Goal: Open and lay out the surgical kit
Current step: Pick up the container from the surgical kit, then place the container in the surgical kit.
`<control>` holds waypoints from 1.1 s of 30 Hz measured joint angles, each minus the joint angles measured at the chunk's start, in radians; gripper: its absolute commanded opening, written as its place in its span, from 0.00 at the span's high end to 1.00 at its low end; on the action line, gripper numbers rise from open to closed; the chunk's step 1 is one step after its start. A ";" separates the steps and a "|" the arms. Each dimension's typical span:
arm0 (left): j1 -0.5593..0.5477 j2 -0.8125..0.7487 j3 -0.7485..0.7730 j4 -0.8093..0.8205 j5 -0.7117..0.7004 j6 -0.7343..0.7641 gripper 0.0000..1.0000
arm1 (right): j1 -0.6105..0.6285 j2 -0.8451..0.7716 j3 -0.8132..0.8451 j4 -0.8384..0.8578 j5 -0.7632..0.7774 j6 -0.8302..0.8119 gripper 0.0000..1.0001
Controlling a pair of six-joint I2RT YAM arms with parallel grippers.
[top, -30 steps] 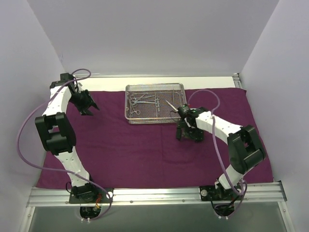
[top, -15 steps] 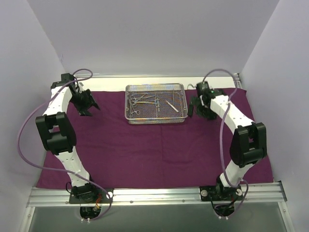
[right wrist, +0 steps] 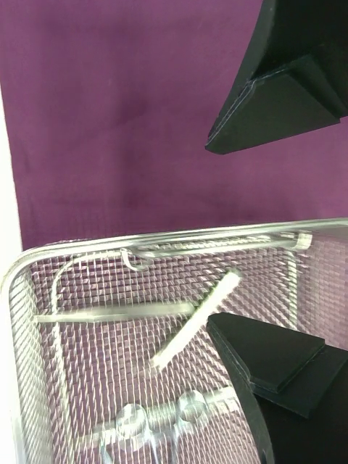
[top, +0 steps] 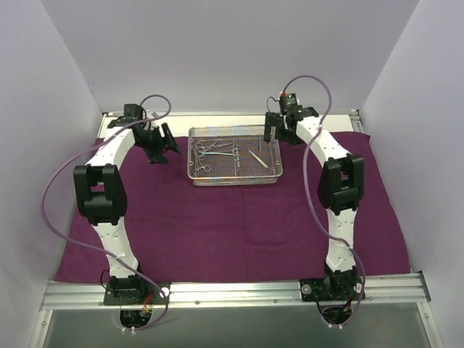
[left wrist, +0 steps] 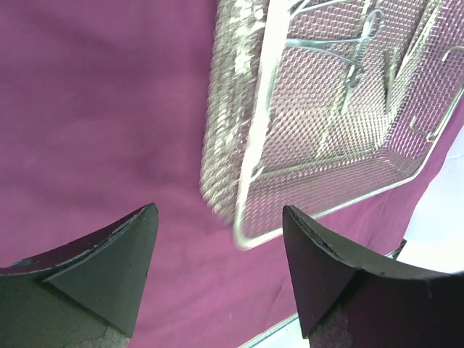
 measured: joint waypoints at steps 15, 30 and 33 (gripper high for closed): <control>-0.162 0.319 0.340 -0.018 -0.109 -0.031 0.49 | -0.003 0.189 0.090 0.000 -0.070 -0.034 0.20; -0.176 0.411 0.530 -0.164 -0.262 0.021 0.98 | 0.024 0.299 0.291 -0.063 -0.067 -0.076 1.00; -0.172 0.398 0.534 -0.182 -0.291 0.023 0.98 | 0.044 0.295 0.333 -0.098 -0.036 -0.076 1.00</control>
